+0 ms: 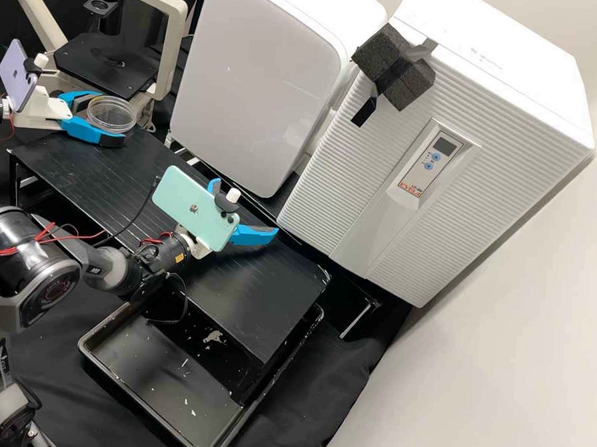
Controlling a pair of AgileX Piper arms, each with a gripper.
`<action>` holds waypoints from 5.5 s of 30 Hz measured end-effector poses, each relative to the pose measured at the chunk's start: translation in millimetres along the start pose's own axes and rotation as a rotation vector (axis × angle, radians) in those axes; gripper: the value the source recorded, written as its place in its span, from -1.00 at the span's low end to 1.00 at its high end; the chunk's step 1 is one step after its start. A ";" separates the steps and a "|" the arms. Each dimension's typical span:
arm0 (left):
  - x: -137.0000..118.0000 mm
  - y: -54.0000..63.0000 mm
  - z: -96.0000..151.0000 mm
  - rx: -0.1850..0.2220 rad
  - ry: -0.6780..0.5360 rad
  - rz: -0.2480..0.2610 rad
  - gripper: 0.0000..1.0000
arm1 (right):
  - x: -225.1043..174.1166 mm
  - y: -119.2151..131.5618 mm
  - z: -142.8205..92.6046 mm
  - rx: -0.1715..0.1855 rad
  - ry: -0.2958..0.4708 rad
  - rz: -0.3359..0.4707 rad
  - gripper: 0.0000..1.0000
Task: Place the petri dish on the bench
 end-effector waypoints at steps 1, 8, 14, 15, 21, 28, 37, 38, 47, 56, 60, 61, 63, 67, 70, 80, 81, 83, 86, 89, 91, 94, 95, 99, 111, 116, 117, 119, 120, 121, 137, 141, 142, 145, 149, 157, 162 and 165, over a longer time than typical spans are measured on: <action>0.0 0.1 0.1 0.000 -0.001 0.002 -1.00 | 0.0 0.0 0.0 0.000 0.000 0.000 1.00; 6.8 3.7 -2.6 -0.022 0.031 0.022 -1.00 | 0.0 0.0 0.0 0.000 0.000 0.000 1.00; 9.2 3.2 -1.5 -0.016 0.040 0.023 -1.00 | 0.0 0.0 0.0 0.000 0.000 0.000 1.00; 9.2 3.2 -1.5 -0.016 0.040 0.023 -1.00 | 0.0 0.0 0.0 0.000 0.000 0.000 1.00; 9.2 3.2 -1.5 -0.016 0.040 0.023 -1.00 | 0.0 0.0 0.0 0.000 0.000 0.000 1.00; 9.0 3.7 -0.8 -0.011 0.035 0.023 -1.00 | 0.0 0.0 0.0 0.000 0.000 0.000 1.00; -8.2 5.8 21.1 0.080 -0.074 -0.021 -1.00 | 0.0 0.0 0.0 0.000 0.000 0.000 1.00; -10.2 5.8 24.1 0.094 -0.091 -0.025 -1.00 | 0.0 0.0 0.0 0.000 0.000 0.000 1.00; -20.4 4.1 47.7 0.139 -0.232 -0.063 -1.00 | 0.0 0.0 0.0 0.000 0.000 0.000 1.00; -1.4 8.7 93.8 0.107 -0.455 -0.110 -1.00 | 0.0 0.0 0.0 0.000 0.000 0.000 1.00; 9.0 9.0 103.6 0.077 -0.482 -0.130 -1.00 | 0.0 0.0 0.0 0.000 0.000 0.000 1.00; 12.5 8.3 105.1 0.066 -0.487 -0.138 -1.00 | 0.0 0.0 0.0 0.000 0.000 0.000 1.00; 20.6 4.7 107.7 0.042 -0.486 -0.162 -1.00 | 0.0 0.0 0.0 0.000 0.000 0.000 1.00; 32.2 -2.8 110.0 0.015 -0.475 -0.215 -1.00 | 0.0 0.0 0.0 0.000 0.000 0.000 1.00; 40.3 -7.6 114.6 0.001 -0.469 -0.241 -1.00 | 0.0 0.0 0.0 0.000 0.000 0.000 1.00; 50.3 -7.0 142.2 0.041 -0.522 -0.246 -1.00 | 0.0 0.0 0.0 0.000 0.000 0.000 1.00; 50.6 -7.8 143.3 0.043 -0.523 -0.249 -1.00 | 0.0 0.0 0.0 0.000 0.000 0.000 1.00; 52.6 -8.4 144.4 0.045 -0.524 -0.251 -1.00 | 0.0 0.0 0.0 0.000 0.000 0.000 1.00; 54.5 -13.6 142.3 0.046 -0.513 -0.267 -1.00 | 0.0 0.0 0.0 0.000 0.000 0.000 1.00; 56.7 -14.9 141.5 0.045 -0.515 -0.266 -1.00 | 0.0 0.0 0.0 0.000 0.000 0.000 1.00; 58.9 -16.1 140.7 0.045 -0.513 -0.267 -1.00 | 0.0 0.0 0.0 0.000 0.000 0.000 1.00; 62.3 -17.5 140.9 0.049 -0.519 -0.261 -1.00 | 0.0 0.0 0.0 0.000 0.000 0.000 1.00; 64.1 -19.1 140.4 0.056 -0.519 -0.259 -1.00 | 0.0 0.0 0.0 0.000 0.000 0.000 1.00; 66.8 -22.4 139.9 0.082 -0.528 -0.246 1.00 | 0.0 0.0 0.0 0.000 0.000 0.000 1.00; 68.1 -24.7 138.9 0.102 -0.527 -0.240 1.00 | 0.0 0.0 0.0 0.000 0.000 0.000 1.00; 68.5 -23.7 137.5 0.100 -0.527 -0.235 1.00 | 0.0 0.0 0.0 0.000 0.000 0.000 1.00; 68.7 -23.4 136.8 0.100 -0.525 -0.234 1.00 | 0.0 0.0 0.0 0.000 0.000 0.000 1.00; 69.2 -22.6 135.0 0.099 -0.520 -0.232 1.00 | 0.0 0.0 0.0 0.000 0.000 0.000 1.00; 69.2 -22.6 135.0 0.099 -0.520 -0.232 1.00 | 0.0 0.0 0.0 0.000 0.000 0.000 1.00; 69.2 -22.6 135.0 0.099 -0.520 -0.232 1.00 | 0.0 0.0 0.0 0.000 0.000 0.000 1.00; 68.6 -22.3 126.8 0.104 -0.514 -0.221 1.00 | 0.0 0.0 0.0 0.000 0.000 0.000 1.00; 64.5 -21.2 123.7 0.096 -0.516 -0.215 1.00 | 0.0 0.0 0.0 0.000 0.000 0.000 1.00; 64.4 -21.4 123.6 0.096 -0.516 -0.216 1.00 | 0.0 0.0 0.0 0.000 0.000 0.000 1.00; 62.6 -22.8 123.3 0.096 -0.523 -0.215 1.00 | 0.0 0.0 0.0 0.000 0.000 0.000 1.00; 57.5 -21.2 123.5 0.095 -0.526 -0.214 1.00 | 0.0 0.0 0.0 0.000 0.000 0.000 1.00; 36.3 -15.1 123.9 0.120 -0.537 -0.214 1.00 | 0.0 0.0 0.0 0.000 0.000 0.000 1.00; 13.1 -5.8 121.0 0.234 -0.546 -0.163 1.00 | 0.0 0.0 0.0 0.000 0.000 0.000 1.00; -1.5 3.1 112.3 0.278 -0.518 -0.093 1.00 | 0.0 0.0 0.0 0.000 0.000 0.000 1.00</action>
